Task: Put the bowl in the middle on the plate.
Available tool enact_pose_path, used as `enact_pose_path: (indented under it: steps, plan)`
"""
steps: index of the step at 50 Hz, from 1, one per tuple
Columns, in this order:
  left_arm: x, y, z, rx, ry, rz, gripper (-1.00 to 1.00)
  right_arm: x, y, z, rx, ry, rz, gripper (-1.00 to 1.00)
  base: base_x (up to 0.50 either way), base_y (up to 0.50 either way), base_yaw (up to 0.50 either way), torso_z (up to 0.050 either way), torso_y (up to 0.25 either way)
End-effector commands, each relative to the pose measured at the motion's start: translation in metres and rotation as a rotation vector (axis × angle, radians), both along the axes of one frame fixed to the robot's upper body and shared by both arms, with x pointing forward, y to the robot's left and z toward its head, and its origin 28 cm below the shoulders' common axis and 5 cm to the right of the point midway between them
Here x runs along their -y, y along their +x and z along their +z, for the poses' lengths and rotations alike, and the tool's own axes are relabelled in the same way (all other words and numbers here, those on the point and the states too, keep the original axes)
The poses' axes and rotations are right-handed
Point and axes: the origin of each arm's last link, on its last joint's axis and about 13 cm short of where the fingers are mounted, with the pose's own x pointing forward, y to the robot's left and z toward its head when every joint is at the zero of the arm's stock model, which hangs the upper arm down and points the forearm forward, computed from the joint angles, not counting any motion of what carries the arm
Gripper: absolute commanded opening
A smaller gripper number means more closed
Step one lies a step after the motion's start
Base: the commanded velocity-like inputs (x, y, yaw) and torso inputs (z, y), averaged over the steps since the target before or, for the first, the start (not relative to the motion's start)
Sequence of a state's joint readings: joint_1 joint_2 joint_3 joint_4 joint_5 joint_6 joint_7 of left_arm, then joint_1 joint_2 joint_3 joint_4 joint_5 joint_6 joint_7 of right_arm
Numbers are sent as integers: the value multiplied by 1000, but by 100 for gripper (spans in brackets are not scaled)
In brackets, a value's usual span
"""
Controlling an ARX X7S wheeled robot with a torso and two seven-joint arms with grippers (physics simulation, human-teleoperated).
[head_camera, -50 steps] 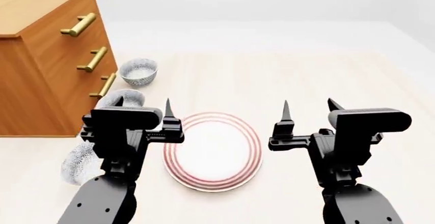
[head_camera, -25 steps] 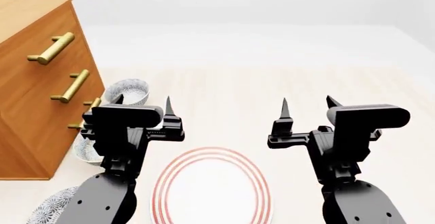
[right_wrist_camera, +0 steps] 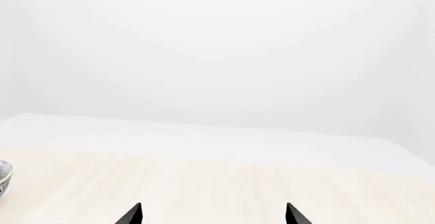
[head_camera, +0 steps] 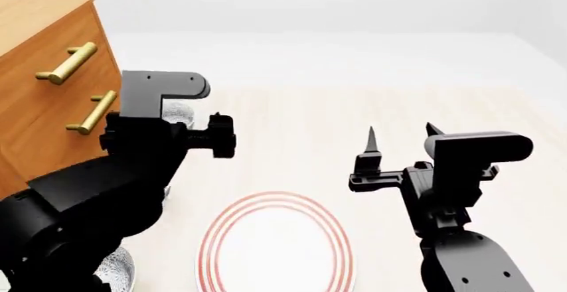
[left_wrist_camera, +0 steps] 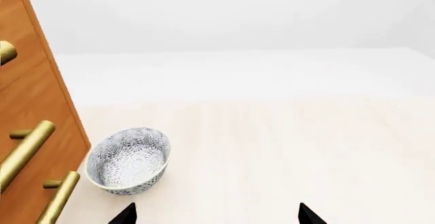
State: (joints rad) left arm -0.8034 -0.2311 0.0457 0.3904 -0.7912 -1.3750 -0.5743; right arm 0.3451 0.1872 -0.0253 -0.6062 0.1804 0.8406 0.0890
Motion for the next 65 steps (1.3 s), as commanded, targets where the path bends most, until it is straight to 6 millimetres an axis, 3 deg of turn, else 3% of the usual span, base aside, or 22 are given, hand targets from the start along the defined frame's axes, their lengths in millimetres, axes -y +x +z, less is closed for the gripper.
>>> enact_pose_path:
  steps: [1,13,28,46,57,65]
  plan:
    - [-13,13,44,-236,98,-79,100,-1,2,2,-4,-6,3,100,0,0,0,0,0]
    - [-24,41,35,-434,185,-32,100,2,0,0,-7,1,-12,100,0,0,0,0,0]
    - [-38,46,27,-510,189,46,100,3,2,-6,-17,11,-21,100,0,0,0,0,0]
    - [-41,76,5,-553,152,75,100,4,2,-9,-21,15,-23,100,0,0,0,0,0]
    - [-46,91,-15,-606,112,102,100,4,4,-9,-25,13,-24,100,0,0,0,0,0]
    - [-48,91,-42,-664,124,125,100,7,2,-7,-15,18,-36,100,0,0,0,0,0]
